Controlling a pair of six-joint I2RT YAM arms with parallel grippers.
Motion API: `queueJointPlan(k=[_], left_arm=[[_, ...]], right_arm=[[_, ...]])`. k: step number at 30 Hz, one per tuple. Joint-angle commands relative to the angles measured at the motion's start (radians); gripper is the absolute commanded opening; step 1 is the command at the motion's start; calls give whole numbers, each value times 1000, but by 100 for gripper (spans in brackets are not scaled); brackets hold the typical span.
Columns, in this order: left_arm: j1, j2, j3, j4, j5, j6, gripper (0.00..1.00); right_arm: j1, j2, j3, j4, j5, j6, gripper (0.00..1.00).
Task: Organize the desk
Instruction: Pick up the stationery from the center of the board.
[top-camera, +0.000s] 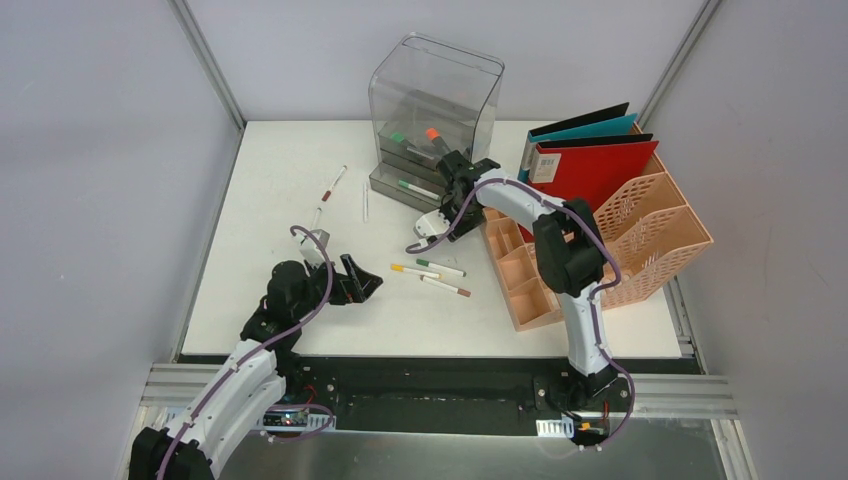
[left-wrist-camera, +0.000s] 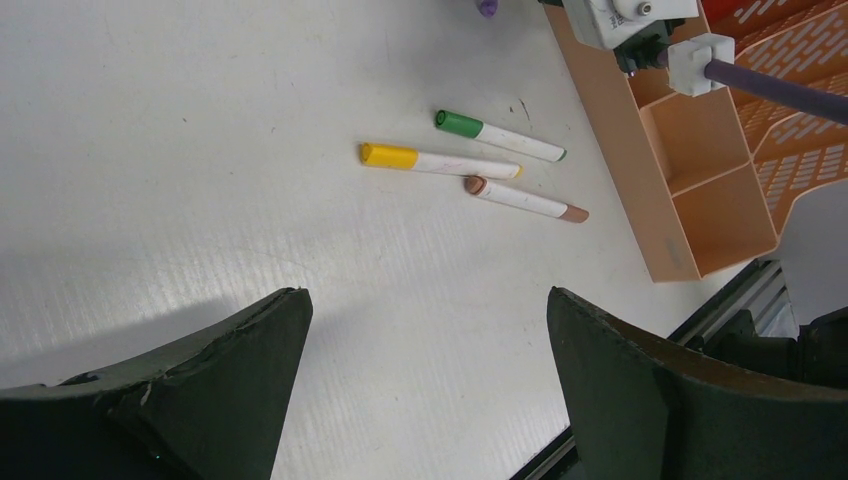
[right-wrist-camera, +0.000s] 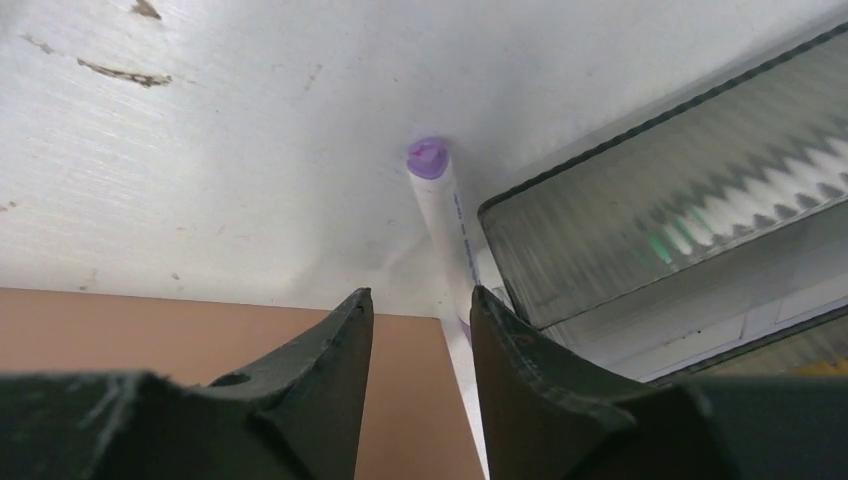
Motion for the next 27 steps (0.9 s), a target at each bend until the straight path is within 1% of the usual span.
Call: queueJointPlan(k=[1, 8, 12, 14, 16, 20, 21, 23, 27], left_arm=[[6, -10, -16, 29, 20, 5, 91], [5, -22, -23, 26, 30, -2, 91], [5, -25, -24, 23, 33, -4, 91], [6, -24, -24, 22, 36, -5, 91], [6, -25, -24, 21, 40, -6, 91], [5, -23, -22, 21, 48, -11, 91], [6, -23, -21, 21, 52, -12, 91], [6, -23, -17, 21, 64, -14, 91], [5, -29, -8, 8, 83, -17, 91]], right_arm=[[16, 15, 62, 48, 38, 4, 44], [18, 76, 75, 52, 48, -7, 45], [18, 89, 66, 11, 33, -30, 41], [20, 90, 64, -22, 18, -38, 36], [25, 88, 63, -59, 8, -42, 27], [47, 65, 31, -93, -8, -25, 8], [52, 57, 21, -96, -18, -15, 0], [66, 39, 4, -94, -40, 28, 0], [81, 4, 14, -88, -134, 174, 0]])
